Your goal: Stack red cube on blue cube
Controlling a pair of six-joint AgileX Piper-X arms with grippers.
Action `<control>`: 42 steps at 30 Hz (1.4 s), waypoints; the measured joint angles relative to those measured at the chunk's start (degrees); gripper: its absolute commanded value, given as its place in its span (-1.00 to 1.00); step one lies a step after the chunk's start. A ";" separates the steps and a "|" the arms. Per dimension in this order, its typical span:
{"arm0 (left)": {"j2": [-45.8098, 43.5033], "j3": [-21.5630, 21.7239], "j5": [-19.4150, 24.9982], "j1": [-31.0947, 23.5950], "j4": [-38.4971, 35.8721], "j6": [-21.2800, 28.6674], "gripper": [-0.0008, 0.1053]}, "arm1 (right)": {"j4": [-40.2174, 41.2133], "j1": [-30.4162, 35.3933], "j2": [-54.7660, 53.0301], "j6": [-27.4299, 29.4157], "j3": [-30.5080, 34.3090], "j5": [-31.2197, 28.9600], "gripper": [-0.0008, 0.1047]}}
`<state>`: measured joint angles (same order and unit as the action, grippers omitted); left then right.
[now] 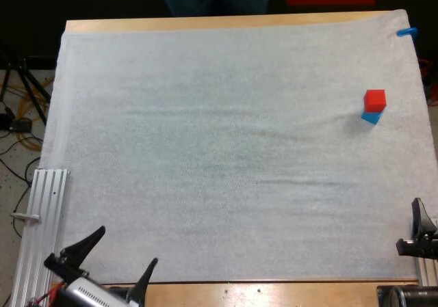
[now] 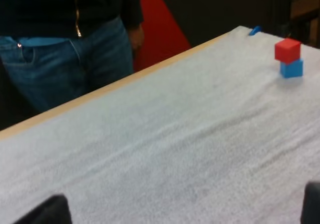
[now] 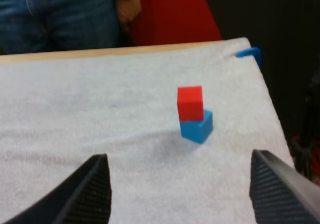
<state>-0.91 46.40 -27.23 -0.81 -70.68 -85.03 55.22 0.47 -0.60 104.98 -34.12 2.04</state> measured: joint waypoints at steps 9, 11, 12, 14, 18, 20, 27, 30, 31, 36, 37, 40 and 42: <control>0.00 -12.14 0.00 0.00 7.15 0.00 0.65 | -0.66 0.00 0.00 -0.24 4.74 1.17 0.13; 0.00 -14.54 0.00 0.00 7.15 -0.14 0.65 | -0.66 0.00 0.00 -0.24 5.38 1.17 0.13; 0.11 -15.73 -0.05 0.00 7.50 -0.74 0.65 | -0.66 0.00 0.00 -0.24 5.67 1.17 0.13; 0.21 -16.17 -0.05 0.00 8.06 -1.60 0.65 | -0.08 0.00 0.00 -0.24 5.73 1.17 0.13; 0.21 -16.15 -0.05 0.00 8.75 -2.04 0.65 | 0.92 0.00 0.00 -0.44 5.73 1.17 0.13; 0.21 -16.15 -0.05 0.00 9.10 -2.28 0.65 | 1.06 0.00 0.00 -0.44 5.73 1.17 0.13; 0.21 -16.15 -0.05 0.00 9.33 -2.43 0.65 | 1.06 0.00 0.00 -0.49 5.73 1.17 0.13; 0.21 -16.15 -0.05 0.00 9.31 -2.43 0.65 | 1.06 0.00 0.00 -0.90 5.73 1.25 0.13; 0.21 -16.15 -0.05 0.00 9.31 -2.43 0.65 | 1.06 0.00 0.00 -1.00 5.73 1.25 0.13; 0.21 -16.15 -0.05 0.00 9.31 -2.43 0.65 | 1.06 0.00 0.00 -3.50 5.73 1.25 0.13; 0.21 -16.15 -0.05 0.00 9.31 -2.43 0.65 | 1.06 0.00 0.00 -3.54 5.73 1.25 0.13; 0.21 -16.15 -0.05 0.00 9.31 -2.43 0.65 | 1.06 0.00 0.00 -3.86 5.73 1.25 0.13; 0.21 -16.15 -0.05 0.00 9.31 -2.43 0.65 | 1.06 0.00 0.00 -3.85 5.73 1.25 0.13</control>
